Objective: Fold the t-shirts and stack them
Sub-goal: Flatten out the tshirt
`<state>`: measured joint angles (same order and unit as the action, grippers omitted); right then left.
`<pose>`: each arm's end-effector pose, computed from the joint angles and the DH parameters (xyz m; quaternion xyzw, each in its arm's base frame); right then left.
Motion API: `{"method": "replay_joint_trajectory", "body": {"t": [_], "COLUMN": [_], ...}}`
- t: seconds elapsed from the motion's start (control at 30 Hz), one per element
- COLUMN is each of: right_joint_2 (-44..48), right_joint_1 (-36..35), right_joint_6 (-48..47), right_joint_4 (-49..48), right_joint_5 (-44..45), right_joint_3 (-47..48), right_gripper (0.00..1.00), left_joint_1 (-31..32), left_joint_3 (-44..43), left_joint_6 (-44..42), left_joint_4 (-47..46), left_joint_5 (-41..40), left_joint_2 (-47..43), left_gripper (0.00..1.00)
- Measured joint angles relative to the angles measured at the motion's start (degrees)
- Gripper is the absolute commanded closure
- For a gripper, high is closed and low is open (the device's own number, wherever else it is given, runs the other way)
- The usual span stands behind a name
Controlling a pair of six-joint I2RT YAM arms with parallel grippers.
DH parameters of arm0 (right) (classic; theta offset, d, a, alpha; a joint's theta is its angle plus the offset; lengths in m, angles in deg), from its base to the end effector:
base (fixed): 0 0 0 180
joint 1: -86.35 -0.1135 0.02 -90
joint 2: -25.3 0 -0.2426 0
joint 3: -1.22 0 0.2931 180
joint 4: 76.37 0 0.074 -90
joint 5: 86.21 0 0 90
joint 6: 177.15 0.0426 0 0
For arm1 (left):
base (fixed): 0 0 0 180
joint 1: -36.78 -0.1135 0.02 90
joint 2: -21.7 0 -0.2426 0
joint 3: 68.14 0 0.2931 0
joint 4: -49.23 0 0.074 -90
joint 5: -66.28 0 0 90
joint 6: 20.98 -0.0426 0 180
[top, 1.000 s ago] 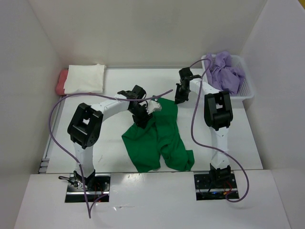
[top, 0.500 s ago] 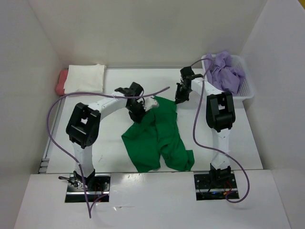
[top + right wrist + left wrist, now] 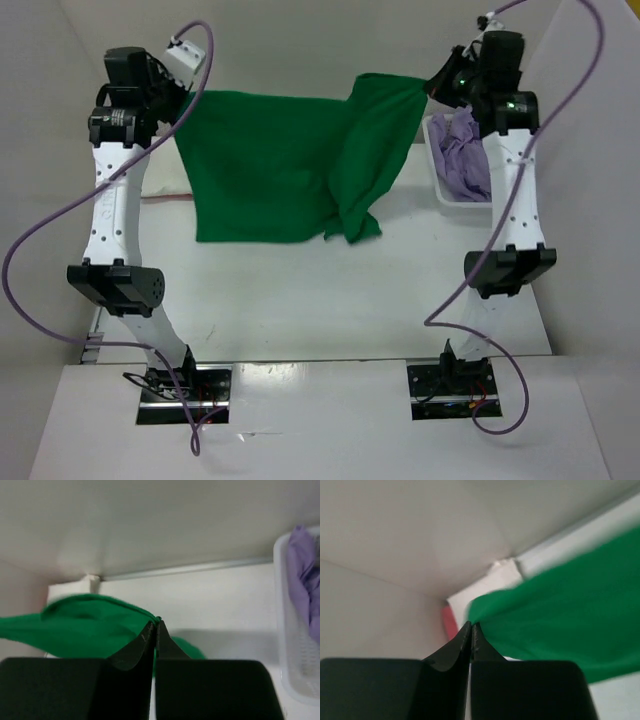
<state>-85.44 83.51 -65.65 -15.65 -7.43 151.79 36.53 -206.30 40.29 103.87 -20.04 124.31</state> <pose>0.4382 0.0300 0.4868 0.0782 0.8178 0.1977 0.5348 0.4215 -0.0009 0.4826 0.2183 0.7846 0.1197 0.5679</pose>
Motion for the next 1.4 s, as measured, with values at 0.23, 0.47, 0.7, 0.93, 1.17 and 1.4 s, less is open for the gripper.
{"method": "replay_joint_trajectory", "body": {"t": [0.23,0.47,0.7,0.93,1.17,1.4], "right_joint_2": [11.7,24.3,31.7,37.4,40.0,39.7], "right_joint_1": [0.2,0.2,-3.0,-4.7,-4.7,-4.6], "right_joint_6": [-1.2,-1.8,0.7,2.7,3.2,3.3], "right_joint_4": [0.9,-0.5,1.7,6.3,10.6,11.3], "right_joint_5": [-0.8,-1.6,-2.6,-3.5,-2.7,-2.8], "right_joint_3": [-1.0,-36.0,-70.6,-78.3,-78.4,-78.2], "right_gripper": [1.0,1.0,1.0,1.0,1.0,1.0], "left_joint_1": [-3.0,-3.8,-3.1,-1.7,-1.7,-1.7], "left_joint_3": [-4.3,19.4,45.0,63.1,65.2,65.9], "left_joint_6": [-3.5,-7.4,-10.1,-10.1,-10.1,-9.9], "left_joint_4": [0.9,2.8,8.7,12.3,14.1,13.7], "left_joint_5": [-2.4,-2.5,-1.8,-0.3,0.3,1.5], "left_joint_2": [-1.9,-10.9,-15.1,-15.3,-17.8,-18.8], "left_gripper": [1.0,1.0,1.0,1.0,1.0,1.0]}}
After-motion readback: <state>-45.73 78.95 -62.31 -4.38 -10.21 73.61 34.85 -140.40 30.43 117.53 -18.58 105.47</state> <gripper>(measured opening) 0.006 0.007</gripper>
